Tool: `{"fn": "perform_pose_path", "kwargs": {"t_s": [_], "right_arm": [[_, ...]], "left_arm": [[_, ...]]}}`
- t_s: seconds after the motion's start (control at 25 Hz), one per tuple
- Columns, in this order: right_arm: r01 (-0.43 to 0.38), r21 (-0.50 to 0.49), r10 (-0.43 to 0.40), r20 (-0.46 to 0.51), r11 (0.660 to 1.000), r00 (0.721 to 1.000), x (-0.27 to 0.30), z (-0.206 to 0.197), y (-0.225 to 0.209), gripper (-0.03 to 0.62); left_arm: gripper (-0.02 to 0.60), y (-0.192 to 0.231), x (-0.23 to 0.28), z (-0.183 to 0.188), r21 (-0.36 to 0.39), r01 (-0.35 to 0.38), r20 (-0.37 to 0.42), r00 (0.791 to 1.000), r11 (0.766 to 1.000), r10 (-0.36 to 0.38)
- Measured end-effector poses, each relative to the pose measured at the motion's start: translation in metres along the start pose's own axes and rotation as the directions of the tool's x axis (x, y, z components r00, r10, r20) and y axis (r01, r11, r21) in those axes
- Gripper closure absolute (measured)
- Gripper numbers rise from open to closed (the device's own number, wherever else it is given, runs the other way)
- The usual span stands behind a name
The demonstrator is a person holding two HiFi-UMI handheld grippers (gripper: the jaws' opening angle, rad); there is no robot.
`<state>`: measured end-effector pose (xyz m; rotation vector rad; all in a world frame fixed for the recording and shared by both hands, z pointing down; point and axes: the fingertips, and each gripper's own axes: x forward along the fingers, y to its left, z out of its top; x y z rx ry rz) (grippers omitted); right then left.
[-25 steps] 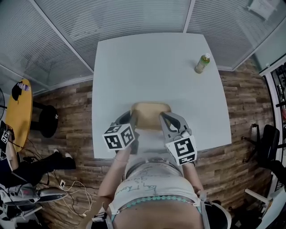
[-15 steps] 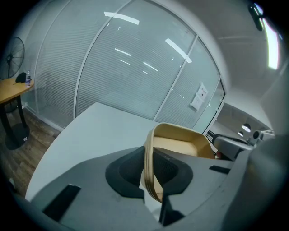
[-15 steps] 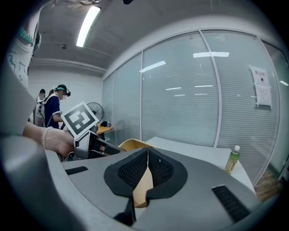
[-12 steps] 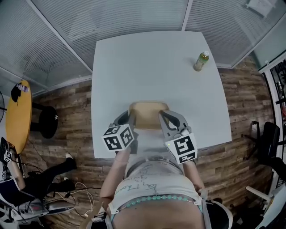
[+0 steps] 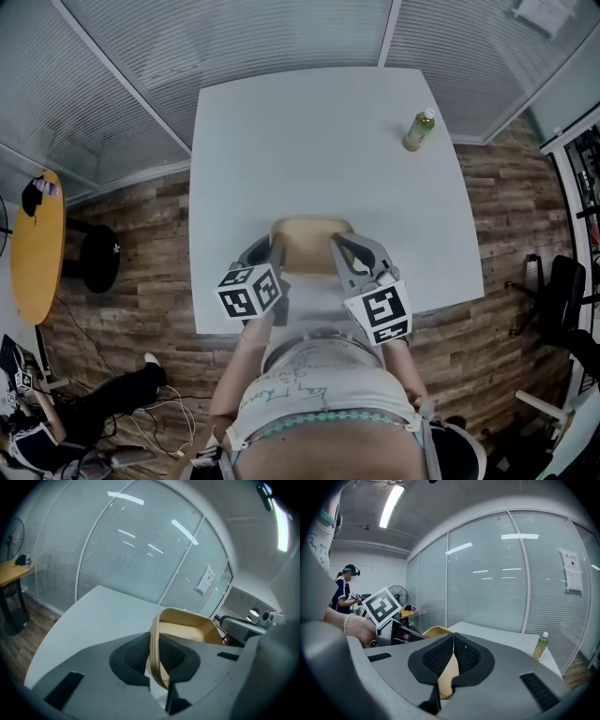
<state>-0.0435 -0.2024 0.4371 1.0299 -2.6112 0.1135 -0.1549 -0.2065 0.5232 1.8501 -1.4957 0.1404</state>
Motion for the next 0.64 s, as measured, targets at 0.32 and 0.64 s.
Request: {"fn": "perform_pose_path", "kwargs": {"t_s": [0.32, 0.64], "right_arm": [[-0.008, -0.002, 0.008, 0.000, 1.000, 1.000, 0.0018, 0.0042, 0.0025, 0.592], [-0.012, -0.012, 0.012, -0.002, 1.000, 1.000, 0.0017, 0.0032, 0.0023, 0.592]], "left_arm": [[0.554, 0.0021, 0.0008, 0.0002, -0.007, -0.001, -0.004, 1.000, 1.000, 0.001], [0.554, 0.0026, 0.0023, -0.0012, -0.004, -0.004, -0.003, 1.000, 1.000, 0.004]]}}
